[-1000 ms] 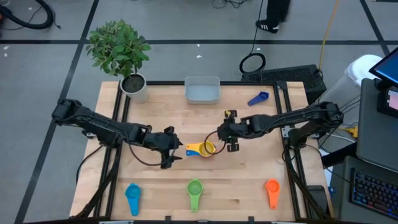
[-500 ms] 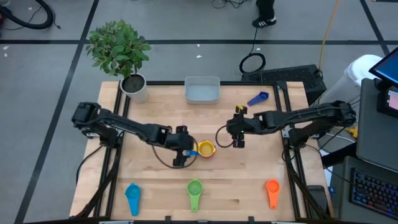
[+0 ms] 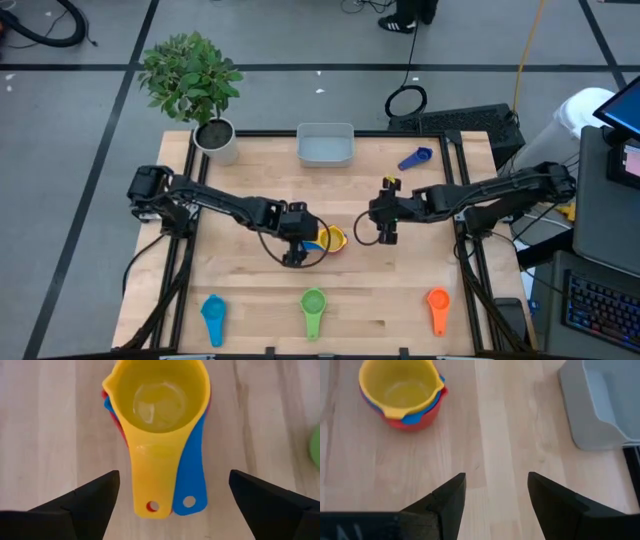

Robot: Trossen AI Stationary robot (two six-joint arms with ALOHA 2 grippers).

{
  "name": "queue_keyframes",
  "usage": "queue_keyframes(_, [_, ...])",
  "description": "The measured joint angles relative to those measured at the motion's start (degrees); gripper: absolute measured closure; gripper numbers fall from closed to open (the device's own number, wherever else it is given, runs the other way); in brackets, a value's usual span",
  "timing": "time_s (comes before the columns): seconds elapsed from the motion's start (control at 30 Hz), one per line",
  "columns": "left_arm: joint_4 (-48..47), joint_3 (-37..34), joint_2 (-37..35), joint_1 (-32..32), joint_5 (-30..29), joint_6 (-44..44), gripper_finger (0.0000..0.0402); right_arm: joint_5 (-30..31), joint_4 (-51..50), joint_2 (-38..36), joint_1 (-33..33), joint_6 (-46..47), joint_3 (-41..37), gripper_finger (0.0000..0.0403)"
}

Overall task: Nest measuring cups in basket
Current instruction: Stack the yellow measuring cup on top of the blue measuring cup

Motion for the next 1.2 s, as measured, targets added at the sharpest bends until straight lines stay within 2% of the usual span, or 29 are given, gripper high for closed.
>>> queue_keyframes(0.33, [0.2,0.0,0.0,0.0,1.2,-2.6,0.0039,0.0,1.0,0.0,0.0,-0.9,-0.2,0.0198])
queue_keyframes(0.6, [0.2,0.1,2.9,0.9,0.8,-2.5,0.0022,-1.6,2.4,0.0,0.0,-1.1,-0.2,0.0198])
queue_keyframes(1.0, [3.2,0.0,4.5,1.2,0.7,-2.3,0.0021,-1.6,2.3,0.0,0.0,-0.7,-0.2,0.0198])
queue_keyframes(1.1, [3.2,0.0,4.5,1.4,0.8,-2.6,0.0029,-1.6,2.3,0.0,0.0,-0.6,-0.2,0.0198])
queue_keyframes(1.2, [3.1,0.0,4.5,1.9,0.8,-3.9,0.0054,-1.6,2.3,0.0,0.0,-0.6,-0.2,0.0198])
